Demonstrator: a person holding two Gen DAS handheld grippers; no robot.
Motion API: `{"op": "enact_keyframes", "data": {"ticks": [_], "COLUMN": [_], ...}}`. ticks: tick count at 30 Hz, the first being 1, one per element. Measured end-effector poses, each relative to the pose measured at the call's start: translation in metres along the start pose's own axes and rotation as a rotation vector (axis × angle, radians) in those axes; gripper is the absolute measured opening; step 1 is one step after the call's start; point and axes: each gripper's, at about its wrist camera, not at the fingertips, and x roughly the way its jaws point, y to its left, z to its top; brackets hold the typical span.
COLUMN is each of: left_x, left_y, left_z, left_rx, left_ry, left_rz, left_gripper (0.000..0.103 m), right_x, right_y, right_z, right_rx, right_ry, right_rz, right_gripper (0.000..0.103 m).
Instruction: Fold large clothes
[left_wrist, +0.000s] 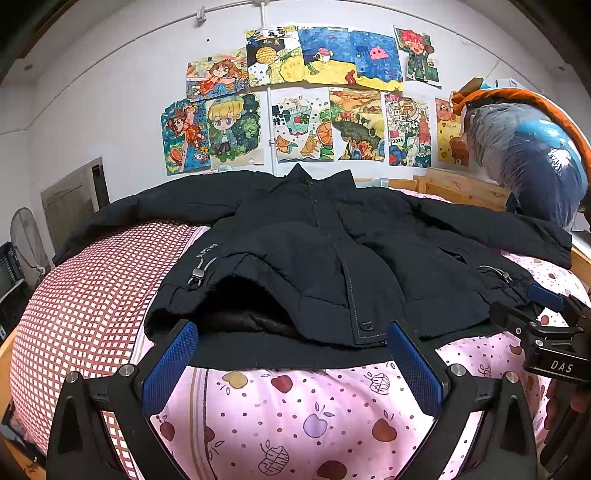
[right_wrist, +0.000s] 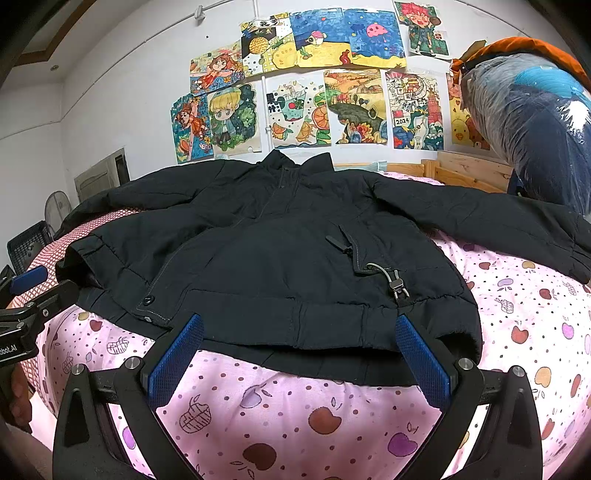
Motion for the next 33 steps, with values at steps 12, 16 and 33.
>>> {"op": "enact_keyframes", "data": {"ticks": [12,16,33], "left_x": [0.001,0.001,0.027], "left_y": [0.002,0.002,-0.022], "left_z": [0.001,0.007,0.067], "left_rx": [0.009,0.017,0.048], "left_ry": [0.002,0.005,-0.015], "left_rz": [0.007,0.024,-0.003], "left_gripper": [0.103,0.103,0.103], "right_x": [0.000,0.001,0.010], "right_y": [-0.002,-0.005,-0.056], "right_z": [0.000,0.002,0.041], "right_rx": [0.005,0.011,0.059], "right_ry": [0.010,0.026,0.089], "right_rz": [0.006,-0.013,-0.296], "right_gripper": [0.102,0.102,0.102]}}
